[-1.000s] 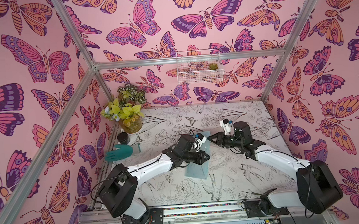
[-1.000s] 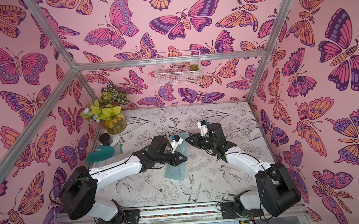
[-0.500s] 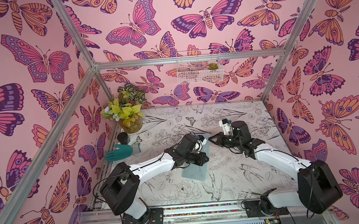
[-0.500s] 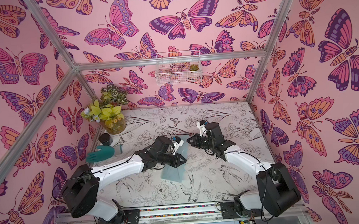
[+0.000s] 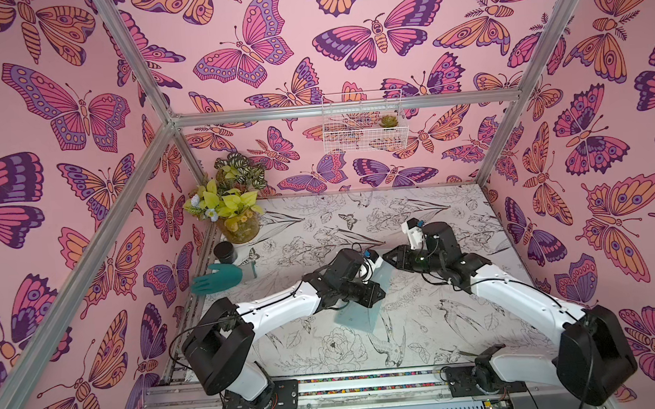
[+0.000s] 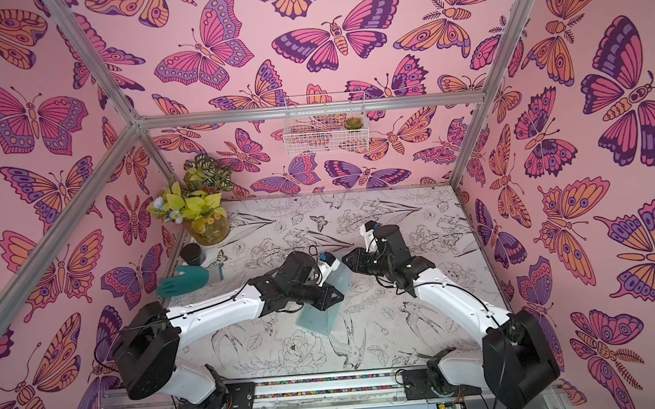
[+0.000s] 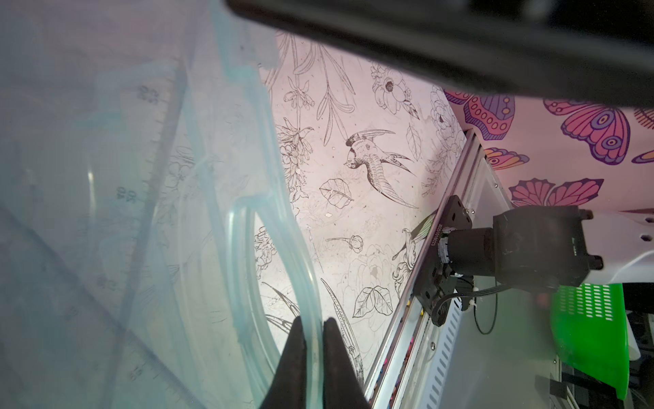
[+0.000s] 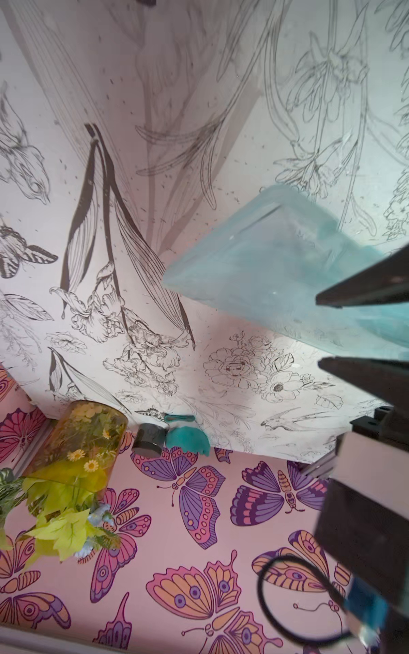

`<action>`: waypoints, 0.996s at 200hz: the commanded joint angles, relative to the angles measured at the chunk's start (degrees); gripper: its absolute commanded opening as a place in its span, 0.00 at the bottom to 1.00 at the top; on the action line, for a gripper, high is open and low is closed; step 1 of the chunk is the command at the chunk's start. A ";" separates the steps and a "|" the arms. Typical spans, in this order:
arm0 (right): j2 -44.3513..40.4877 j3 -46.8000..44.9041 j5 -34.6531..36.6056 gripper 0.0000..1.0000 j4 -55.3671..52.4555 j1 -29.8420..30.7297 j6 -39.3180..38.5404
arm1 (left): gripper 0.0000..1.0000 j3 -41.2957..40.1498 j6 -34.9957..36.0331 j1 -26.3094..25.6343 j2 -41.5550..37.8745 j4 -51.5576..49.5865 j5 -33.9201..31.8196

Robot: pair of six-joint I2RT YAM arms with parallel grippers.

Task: Open the ruler set and take out the ruler
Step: Open the ruler set bag at the center of the board.

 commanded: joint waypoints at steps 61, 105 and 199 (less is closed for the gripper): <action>-13.43 -3.80 0.36 0.42 -7.79 -1.52 -3.16 | 0.00 4.21 -8.61 2.70 2.06 -1.03 -9.10; -15.08 -10.73 -9.08 0.38 -6.38 -1.43 -3.10 | 0.00 8.05 -14.35 3.31 6.66 -1.89 -10.58; -12.78 -17.37 -15.39 0.26 4.41 0.55 0.85 | 0.00 12.07 -19.06 3.44 9.06 -2.74 -9.08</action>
